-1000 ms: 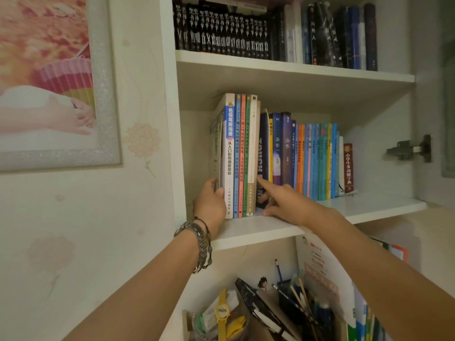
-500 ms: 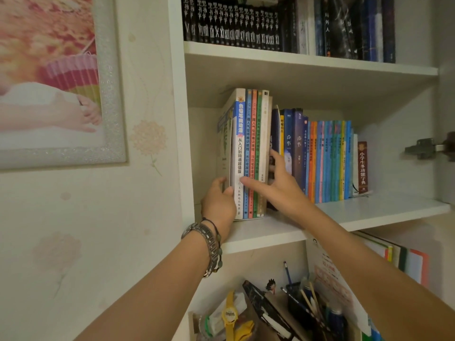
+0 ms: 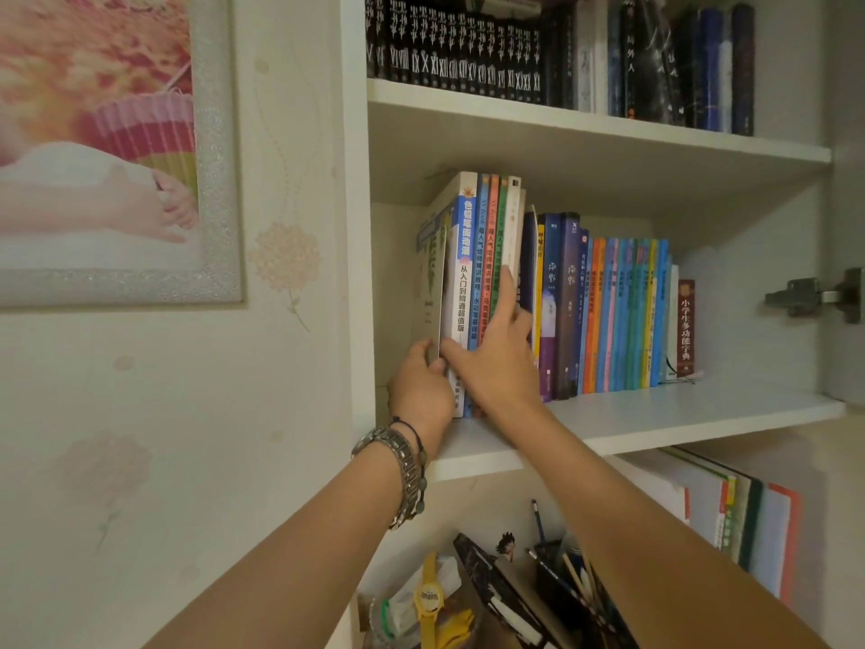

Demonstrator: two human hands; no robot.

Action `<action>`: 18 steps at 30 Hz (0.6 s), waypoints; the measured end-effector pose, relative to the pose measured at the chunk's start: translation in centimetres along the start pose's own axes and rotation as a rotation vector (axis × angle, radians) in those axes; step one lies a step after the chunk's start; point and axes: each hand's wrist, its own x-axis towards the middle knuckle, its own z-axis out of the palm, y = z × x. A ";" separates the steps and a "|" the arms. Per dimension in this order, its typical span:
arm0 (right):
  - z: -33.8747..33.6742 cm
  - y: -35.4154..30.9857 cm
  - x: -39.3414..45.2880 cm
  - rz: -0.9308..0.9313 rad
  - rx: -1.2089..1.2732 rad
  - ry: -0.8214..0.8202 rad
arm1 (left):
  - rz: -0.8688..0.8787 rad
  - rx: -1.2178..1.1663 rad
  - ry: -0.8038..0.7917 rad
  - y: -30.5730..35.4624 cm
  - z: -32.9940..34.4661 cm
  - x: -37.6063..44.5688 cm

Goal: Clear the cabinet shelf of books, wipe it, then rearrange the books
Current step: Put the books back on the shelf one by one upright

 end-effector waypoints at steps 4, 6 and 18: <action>0.6 0.3 0.1 0.018 0.003 0.044 | 0.008 0.010 -0.007 -0.2 0.2 0.1; 0.5 0.6 0.3 0.008 -0.029 0.064 | 0.018 0.037 0.001 -0.3 0.2 0.2; 0.1 0.6 0.3 0.002 -0.078 0.117 | -0.030 0.046 0.110 0.7 0.5 0.6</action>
